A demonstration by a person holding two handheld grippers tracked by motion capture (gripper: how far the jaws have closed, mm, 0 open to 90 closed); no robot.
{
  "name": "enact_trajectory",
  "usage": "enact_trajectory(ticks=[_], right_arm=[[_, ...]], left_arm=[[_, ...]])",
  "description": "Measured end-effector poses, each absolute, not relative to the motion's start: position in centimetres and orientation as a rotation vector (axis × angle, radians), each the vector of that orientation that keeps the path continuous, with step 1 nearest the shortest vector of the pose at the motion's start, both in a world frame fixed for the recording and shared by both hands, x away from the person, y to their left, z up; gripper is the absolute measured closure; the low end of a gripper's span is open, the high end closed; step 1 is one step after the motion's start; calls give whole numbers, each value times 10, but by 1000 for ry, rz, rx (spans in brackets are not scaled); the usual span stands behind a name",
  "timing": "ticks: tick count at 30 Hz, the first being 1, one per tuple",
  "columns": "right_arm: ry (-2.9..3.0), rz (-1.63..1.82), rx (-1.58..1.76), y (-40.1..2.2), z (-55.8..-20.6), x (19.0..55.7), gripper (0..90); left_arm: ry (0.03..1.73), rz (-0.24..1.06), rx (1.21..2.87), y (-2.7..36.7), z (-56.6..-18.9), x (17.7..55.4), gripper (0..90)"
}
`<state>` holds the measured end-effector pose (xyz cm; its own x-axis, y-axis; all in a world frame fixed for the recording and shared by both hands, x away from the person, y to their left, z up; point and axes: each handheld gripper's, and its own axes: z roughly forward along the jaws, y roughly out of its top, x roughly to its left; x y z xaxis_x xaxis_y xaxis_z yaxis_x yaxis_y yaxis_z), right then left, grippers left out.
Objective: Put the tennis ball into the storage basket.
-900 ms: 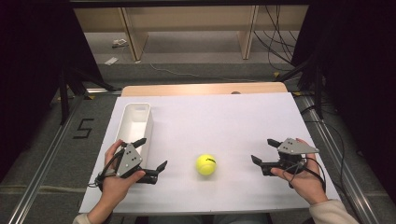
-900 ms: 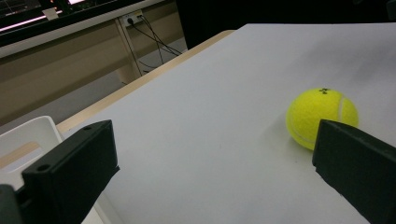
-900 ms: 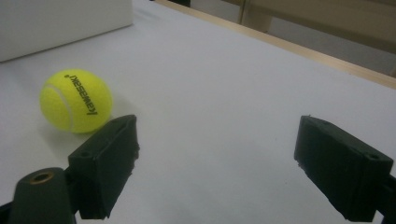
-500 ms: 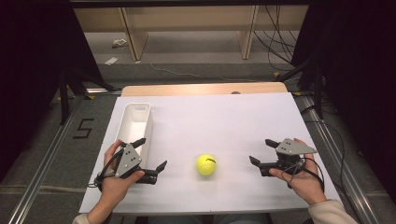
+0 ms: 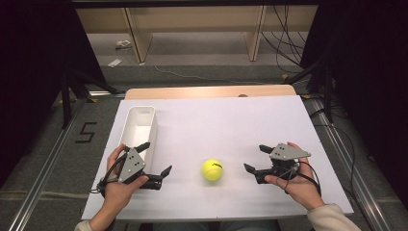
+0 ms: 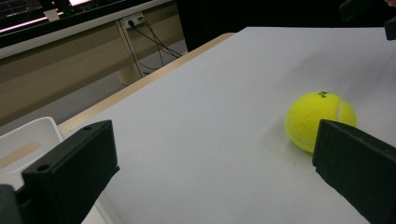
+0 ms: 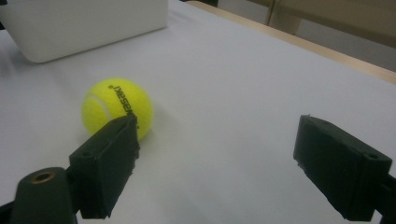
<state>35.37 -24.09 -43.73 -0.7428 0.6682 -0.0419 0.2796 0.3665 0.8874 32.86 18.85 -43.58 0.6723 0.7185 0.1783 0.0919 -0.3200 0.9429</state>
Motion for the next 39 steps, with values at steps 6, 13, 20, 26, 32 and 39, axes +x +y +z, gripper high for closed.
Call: enact_trajectory(ticks=[6, 13, 20, 26, 32, 39], right_arm=[[2266, 1340, 789, -227, -438, 354, 151], [2302, 1345, 753, -210, -441, 356, 151], [2331, 1348, 728, -195, -444, 359, 151], [2355, 1347, 707, -184, -446, 361, 151], [2387, 1348, 676, -170, -450, 362, 151], [2417, 1345, 651, -156, -454, 363, 151]], left_arm=[[644, 728, 1808, 188, -436, 329, 0], [643, 729, 1807, 188, -435, 328, 0], [643, 730, 1806, 188, -435, 328, 0], [642, 730, 1807, 188, -435, 328, 0], [641, 731, 1805, 188, -435, 328, 0], [641, 730, 1804, 188, -435, 328, 0]])
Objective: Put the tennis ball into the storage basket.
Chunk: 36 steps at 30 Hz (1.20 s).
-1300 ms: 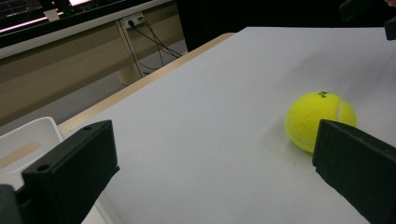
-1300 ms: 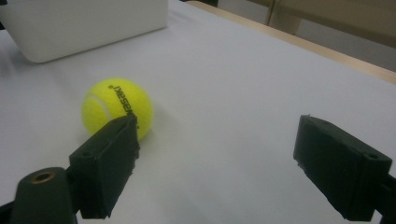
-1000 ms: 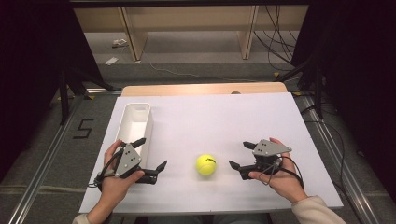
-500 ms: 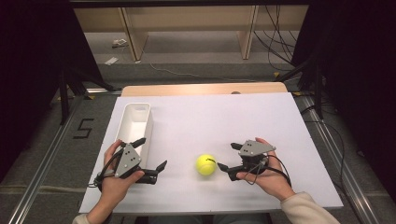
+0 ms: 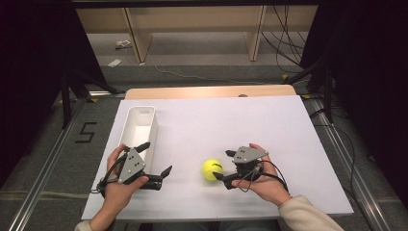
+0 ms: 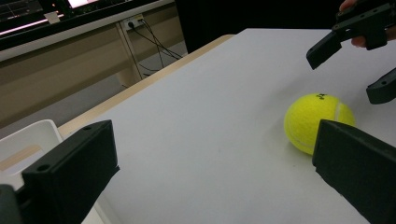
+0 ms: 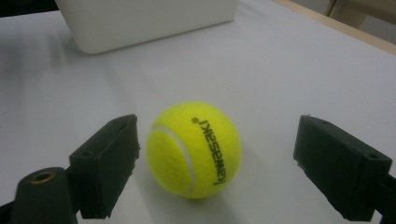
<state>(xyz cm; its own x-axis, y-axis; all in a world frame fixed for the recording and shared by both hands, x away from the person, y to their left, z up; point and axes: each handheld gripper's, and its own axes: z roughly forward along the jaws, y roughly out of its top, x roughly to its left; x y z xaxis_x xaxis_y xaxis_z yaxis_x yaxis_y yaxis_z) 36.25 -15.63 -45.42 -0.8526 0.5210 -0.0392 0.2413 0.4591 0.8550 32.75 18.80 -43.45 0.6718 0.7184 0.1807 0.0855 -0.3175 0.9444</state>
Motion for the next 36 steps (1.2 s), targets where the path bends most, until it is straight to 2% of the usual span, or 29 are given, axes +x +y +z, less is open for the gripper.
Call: enact_trajectory(ticks=[36], right_arm=[[2519, 1295, 636, -124, -476, 374, 150]], left_arm=[[640, 726, 1801, 188, -435, 327, 0]])
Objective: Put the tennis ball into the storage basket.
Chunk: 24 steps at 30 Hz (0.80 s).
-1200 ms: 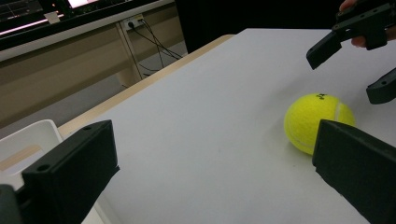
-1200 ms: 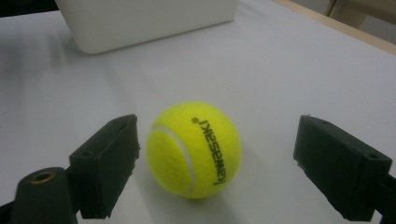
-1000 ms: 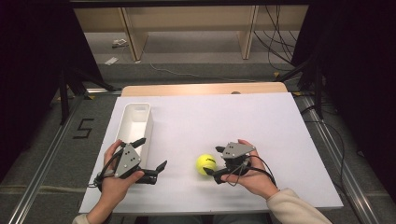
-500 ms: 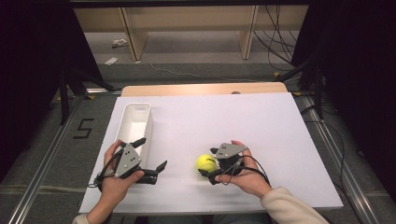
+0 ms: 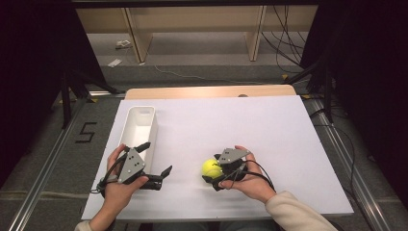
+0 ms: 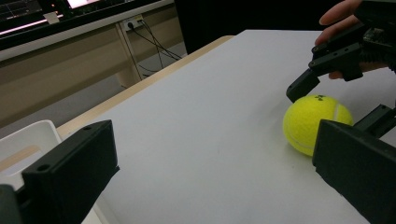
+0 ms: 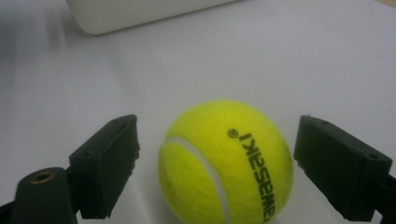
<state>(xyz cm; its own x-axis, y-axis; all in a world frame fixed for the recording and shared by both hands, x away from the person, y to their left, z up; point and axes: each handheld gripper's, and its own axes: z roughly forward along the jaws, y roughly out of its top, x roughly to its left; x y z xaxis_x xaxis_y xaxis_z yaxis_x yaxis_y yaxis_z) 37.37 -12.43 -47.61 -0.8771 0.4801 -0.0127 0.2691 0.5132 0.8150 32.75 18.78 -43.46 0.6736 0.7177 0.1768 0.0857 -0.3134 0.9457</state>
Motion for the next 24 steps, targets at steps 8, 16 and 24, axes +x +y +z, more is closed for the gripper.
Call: enact_trajectory(ticks=[8, 16, 24], right_arm=[[2539, 1271, 631, -119, -482, 376, 148], [2546, 1256, 638, -117, -485, 378, 146], [2543, 1248, 647, -115, -488, 381, 151]], left_arm=[[641, 726, 1800, 188, -434, 328, 0], [639, 727, 1801, 188, -434, 327, 0], [641, 726, 1801, 188, -434, 327, 0]])
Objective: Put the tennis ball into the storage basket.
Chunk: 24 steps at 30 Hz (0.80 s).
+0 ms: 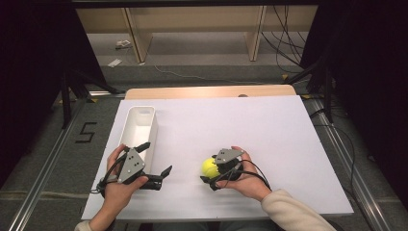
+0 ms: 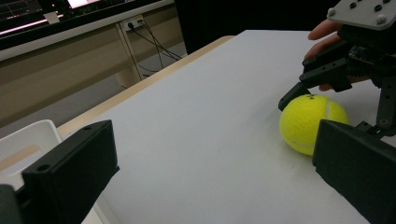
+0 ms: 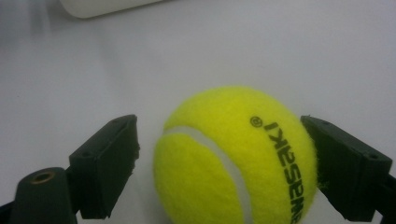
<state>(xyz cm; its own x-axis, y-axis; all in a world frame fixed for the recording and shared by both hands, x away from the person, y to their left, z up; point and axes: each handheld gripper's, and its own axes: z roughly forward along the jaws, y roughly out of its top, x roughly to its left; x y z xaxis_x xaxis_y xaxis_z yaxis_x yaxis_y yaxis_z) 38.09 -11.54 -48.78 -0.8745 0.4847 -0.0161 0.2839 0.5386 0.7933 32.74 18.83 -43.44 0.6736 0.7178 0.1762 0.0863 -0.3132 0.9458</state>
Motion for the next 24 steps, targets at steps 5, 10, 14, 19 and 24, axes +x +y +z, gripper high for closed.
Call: enact_trajectory(ticks=[5, 10, 14, 19, 24], right_arm=[[2543, 1238, 648, -114, -490, 383, 159], [2527, 1229, 657, -114, -492, 386, 208], [2511, 1220, 673, -113, -492, 387, 253], [2511, 1219, 674, -113, -492, 388, 259], [2517, 1219, 677, -113, -491, 388, 263]], left_arm=[[641, 725, 1802, 188, -435, 327, 0], [642, 723, 1801, 188, -435, 327, 0], [641, 723, 1801, 188, -435, 327, 0], [639, 726, 1800, 188, -434, 327, 0], [640, 726, 1799, 189, -434, 327, 0]])
